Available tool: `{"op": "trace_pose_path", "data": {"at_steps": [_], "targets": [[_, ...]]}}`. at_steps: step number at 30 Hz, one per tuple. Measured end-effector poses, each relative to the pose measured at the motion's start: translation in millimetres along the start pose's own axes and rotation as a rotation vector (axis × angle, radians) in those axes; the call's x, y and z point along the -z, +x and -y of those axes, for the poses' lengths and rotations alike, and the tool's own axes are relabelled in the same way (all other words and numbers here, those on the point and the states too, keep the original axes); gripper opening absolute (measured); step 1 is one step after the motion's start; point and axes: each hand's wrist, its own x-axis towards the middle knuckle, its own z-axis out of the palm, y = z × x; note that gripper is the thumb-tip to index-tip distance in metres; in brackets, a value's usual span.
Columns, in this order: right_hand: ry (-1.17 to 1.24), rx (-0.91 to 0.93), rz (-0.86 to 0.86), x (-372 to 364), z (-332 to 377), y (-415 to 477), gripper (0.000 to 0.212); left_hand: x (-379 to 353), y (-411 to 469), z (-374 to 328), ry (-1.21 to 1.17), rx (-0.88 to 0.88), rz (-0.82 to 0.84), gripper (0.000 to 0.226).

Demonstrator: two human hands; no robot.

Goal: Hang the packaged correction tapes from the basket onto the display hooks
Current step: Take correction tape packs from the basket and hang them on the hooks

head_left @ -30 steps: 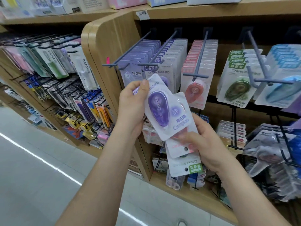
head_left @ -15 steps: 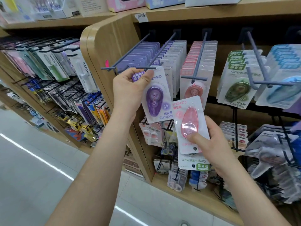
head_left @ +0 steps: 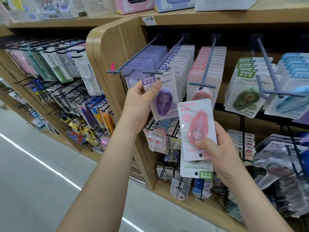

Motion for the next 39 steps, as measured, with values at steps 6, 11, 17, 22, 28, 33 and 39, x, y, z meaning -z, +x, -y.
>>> {"op": "trace_pose_path", "data": {"at_steps": [6,11,17,22,28,33,39], "targets": [[-0.008,-0.008,0.007,0,2,2,0.045,11,-9,22,0.069,0.081,-0.183,0.007],[0.003,-0.006,0.016,-3,3,3,0.051,3,8,25,0.294,-0.043,-0.383,0.007],[-0.01,-0.002,0.065,-4,7,6,0.048,-5,2,24,0.502,-0.155,-0.491,0.009],[-0.085,0.021,0.151,-1,11,3,0.05,-16,-34,11,0.291,0.007,-0.06,0.017],[-0.104,-0.01,0.229,3,12,3,0.055,-18,-38,15,0.159,0.022,-0.13,0.008],[-0.139,-0.005,0.066,6,3,6,0.029,-15,-48,31,-0.082,0.028,-0.402,0.007],[-0.25,0.042,-0.062,7,6,6,0.014,-2,-73,30,0.161,0.049,-0.369,0.026]]}}
